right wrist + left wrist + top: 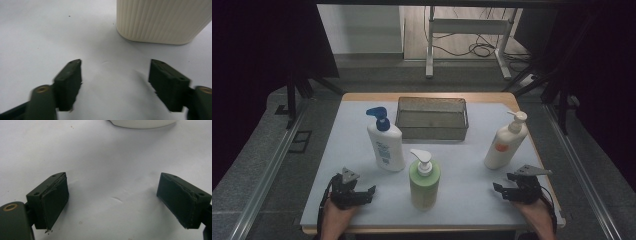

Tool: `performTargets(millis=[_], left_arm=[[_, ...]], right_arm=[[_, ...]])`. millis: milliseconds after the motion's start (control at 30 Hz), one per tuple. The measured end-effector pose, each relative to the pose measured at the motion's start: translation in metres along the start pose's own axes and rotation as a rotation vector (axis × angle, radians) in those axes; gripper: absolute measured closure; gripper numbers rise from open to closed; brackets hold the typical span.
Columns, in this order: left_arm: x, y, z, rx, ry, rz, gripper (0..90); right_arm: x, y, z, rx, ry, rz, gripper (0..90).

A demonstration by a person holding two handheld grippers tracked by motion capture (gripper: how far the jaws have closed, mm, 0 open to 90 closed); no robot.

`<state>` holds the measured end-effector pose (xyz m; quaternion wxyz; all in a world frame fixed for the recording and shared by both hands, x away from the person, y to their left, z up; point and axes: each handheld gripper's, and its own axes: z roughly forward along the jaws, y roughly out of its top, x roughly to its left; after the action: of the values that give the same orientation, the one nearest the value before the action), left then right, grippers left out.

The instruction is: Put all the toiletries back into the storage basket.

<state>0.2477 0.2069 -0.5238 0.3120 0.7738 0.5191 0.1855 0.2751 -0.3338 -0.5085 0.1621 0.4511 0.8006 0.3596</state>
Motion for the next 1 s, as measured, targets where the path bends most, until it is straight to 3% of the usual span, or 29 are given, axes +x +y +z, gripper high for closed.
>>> performTargets(millis=[167, 233, 267, 300, 467, 633, 767, 1000], left_arm=[[0.0, 0.0, 0.0, 0.0, 0.0, 0.0, 10.3], [0.0, 0.0, 0.0, -0.001, 0.001, 0.002, 10.3], [0.0, 0.0, 0.0, -0.001, 0.001, 0.002, 10.3], [0.0, 0.0, 0.0, -0.001, 0.001, 0.002, 10.3], [0.0, 0.0, 0.0, -0.003, 0.001, 0.001, 10.3], [0.0, 0.0, 0.0, -0.003, 0.001, 0.001, 10.3], [0.0, 0.0, 0.0, -0.003, 0.001, 0.002, 10.3], [0.0, 0.0, 0.0, -0.003, 0.001, 0.0, 10.3]], right_arm=[[-0.004, 0.003, -0.001, -0.013, 0.009, -0.001, 52.2], [-0.004, 0.007, -0.002, -0.022, 0.007, -0.026, 62.2], [-0.004, 0.007, -0.002, -0.022, 0.007, -0.026, 62.2], [-0.004, 0.009, -0.001, -0.031, 0.021, -0.03, 69.2], [-0.005, 0.014, 0.002, -0.028, 0.015, -0.047, 81.6], [-0.015, 0.015, -0.001, -0.044, 0.005, -0.005, 89.8], [-0.024, 0.014, -0.002, -0.041, -0.009, 0.025, 90.0], [-0.026, 0.017, 0.002, -0.04, 0.007, 0.019, 90.0]])
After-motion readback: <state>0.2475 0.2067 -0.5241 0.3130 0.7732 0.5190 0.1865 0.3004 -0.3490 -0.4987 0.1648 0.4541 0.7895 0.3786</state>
